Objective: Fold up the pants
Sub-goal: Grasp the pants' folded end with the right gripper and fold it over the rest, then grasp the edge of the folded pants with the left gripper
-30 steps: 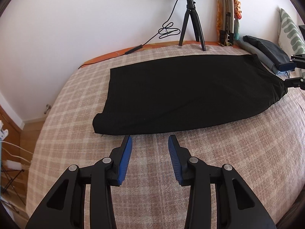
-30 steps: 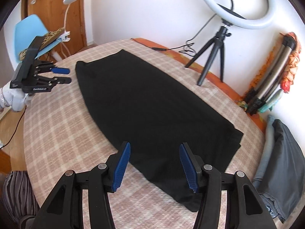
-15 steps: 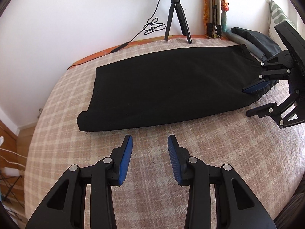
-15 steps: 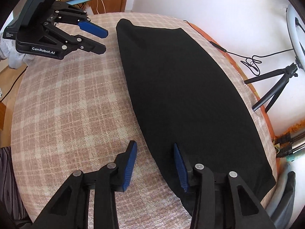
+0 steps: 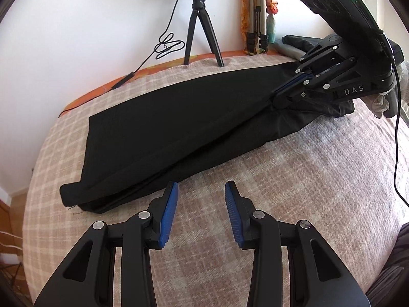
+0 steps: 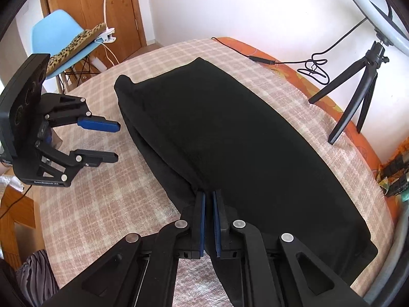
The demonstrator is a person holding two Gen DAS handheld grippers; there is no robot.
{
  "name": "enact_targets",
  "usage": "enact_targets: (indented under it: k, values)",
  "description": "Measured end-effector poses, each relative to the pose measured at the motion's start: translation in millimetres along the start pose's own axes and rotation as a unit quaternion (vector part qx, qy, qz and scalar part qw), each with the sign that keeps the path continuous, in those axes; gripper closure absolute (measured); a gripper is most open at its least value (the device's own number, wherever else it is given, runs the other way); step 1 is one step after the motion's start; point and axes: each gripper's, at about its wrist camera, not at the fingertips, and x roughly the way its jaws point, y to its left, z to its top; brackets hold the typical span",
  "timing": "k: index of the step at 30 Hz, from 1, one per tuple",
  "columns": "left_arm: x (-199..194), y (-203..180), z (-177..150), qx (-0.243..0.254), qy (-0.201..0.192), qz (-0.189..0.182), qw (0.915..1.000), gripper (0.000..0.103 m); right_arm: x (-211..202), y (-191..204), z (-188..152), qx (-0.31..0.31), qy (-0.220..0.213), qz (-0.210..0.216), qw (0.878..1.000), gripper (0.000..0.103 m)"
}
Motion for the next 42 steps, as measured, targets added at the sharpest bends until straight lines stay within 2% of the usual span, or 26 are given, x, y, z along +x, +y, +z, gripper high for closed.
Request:
enact_targets:
  k: [4, 7, 9, 11, 12, 14, 20, 25, 26, 28, 32, 34, 37, 39, 41, 42]
  values:
    - [5, -12, 16, 0.012, -0.008, -0.009, 0.9999, 0.067, 2, -1, -5, -0.003, 0.005, 0.013, 1.000, 0.099]
    - [13, -18, 19, 0.033, 0.007, -0.014, 0.9993, 0.067, -2, -6, -9, 0.018, -0.001, 0.033, 0.999, 0.098]
    - [16, -17, 20, 0.032, 0.014, -0.022, 0.9991, 0.067, -7, -7, -11, 0.029, -0.007, 0.050, 0.998, 0.093]
    - [18, -15, 25, 0.028, 0.011, -0.021, 0.9993, 0.066, -8, -5, -10, 0.028, -0.008, 0.048, 0.998, 0.086]
    - [17, -14, 27, 0.024, 0.007, -0.030, 0.9992, 0.065, -8, -4, -10, 0.026, -0.007, 0.044, 0.999, 0.085]
    - [20, -15, 32, 0.018, 0.010, -0.063, 0.9978, 0.056, -6, -4, -11, 0.028, -0.002, 0.037, 0.999, 0.085]
    - [39, -42, 43, 0.036, 0.024, -0.105, 0.9935, 0.056, -14, -13, -18, 0.054, -0.015, 0.039, 0.998, 0.083]
    - [49, -55, 48, 0.025, 0.025, -0.120, 0.9922, 0.056, -28, -24, -34, 0.068, -0.020, 0.025, 0.997, 0.080]
    - [48, -56, 47, 0.023, 0.021, -0.131, 0.9910, 0.055, -30, -30, -39, 0.076, -0.019, 0.019, 0.997, 0.077]
    - [40, -58, 41, 0.025, 0.015, -0.149, 0.9884, 0.055, -31, -43, -49, 0.095, -0.015, -0.005, 0.995, 0.071]
    - [27, -65, 23, 0.050, 0.034, -0.157, 0.9857, 0.056, -22, -70, -69, 0.130, 0.010, -0.055, 0.990, 0.071]
    - [19, -67, 12, 0.059, 0.044, -0.143, 0.9870, 0.056, -27, -83, -79, 0.154, 0.004, -0.070, 0.986, 0.071]
    - [-1, -59, 2, 0.061, 0.035, -0.116, 0.9907, 0.056, -51, -104, -101, 0.219, -0.029, -0.062, 0.973, 0.069]
    - [-17, -45, -1, 0.045, 0.021, -0.101, 0.9937, 0.055, -69, -120, -118, 0.262, -0.044, -0.079, 0.961, 0.062]
    - [-30, -25, -4, 0.014, 0.008, -0.079, 0.9968, 0.055, -86, -135, -133, 0.300, -0.057, -0.080, 0.949, 0.047]
    - [-36, -12, -7, -0.007, 0.001, -0.066, 0.9978, 0.052, -92, -142, -140, 0.316, -0.061, -0.078, 0.943, 0.047]
